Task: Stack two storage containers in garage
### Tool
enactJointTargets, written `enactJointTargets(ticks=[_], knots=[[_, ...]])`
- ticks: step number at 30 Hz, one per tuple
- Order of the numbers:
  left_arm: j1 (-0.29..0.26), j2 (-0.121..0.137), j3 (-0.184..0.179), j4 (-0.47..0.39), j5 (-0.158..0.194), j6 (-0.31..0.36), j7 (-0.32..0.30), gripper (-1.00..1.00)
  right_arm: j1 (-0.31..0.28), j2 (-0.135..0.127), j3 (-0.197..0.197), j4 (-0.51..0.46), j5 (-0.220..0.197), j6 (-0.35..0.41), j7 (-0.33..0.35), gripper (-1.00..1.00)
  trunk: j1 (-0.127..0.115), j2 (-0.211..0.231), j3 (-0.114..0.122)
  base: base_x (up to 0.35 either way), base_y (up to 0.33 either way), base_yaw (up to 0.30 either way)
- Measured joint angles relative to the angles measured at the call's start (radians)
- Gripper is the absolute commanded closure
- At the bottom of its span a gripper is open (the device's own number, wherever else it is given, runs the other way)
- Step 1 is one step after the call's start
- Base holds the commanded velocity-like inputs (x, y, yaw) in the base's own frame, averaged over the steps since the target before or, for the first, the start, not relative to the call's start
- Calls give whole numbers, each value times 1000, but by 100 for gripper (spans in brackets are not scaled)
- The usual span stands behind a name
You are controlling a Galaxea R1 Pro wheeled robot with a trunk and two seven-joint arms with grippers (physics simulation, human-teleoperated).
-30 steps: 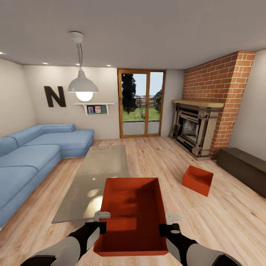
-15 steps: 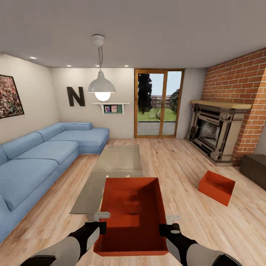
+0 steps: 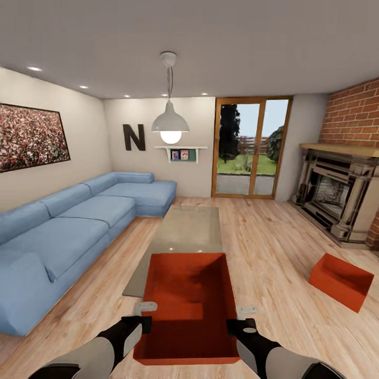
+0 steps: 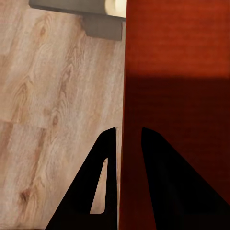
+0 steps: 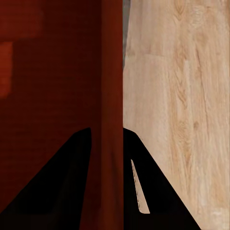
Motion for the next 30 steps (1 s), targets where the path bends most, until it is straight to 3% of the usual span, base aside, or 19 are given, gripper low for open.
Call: enactJointTargets(ticks=[30], knots=[[1,-1,1,0,0,-1,1,100,0,0,1,0,-1,0,0,100,0,0,0,0,0,283]])
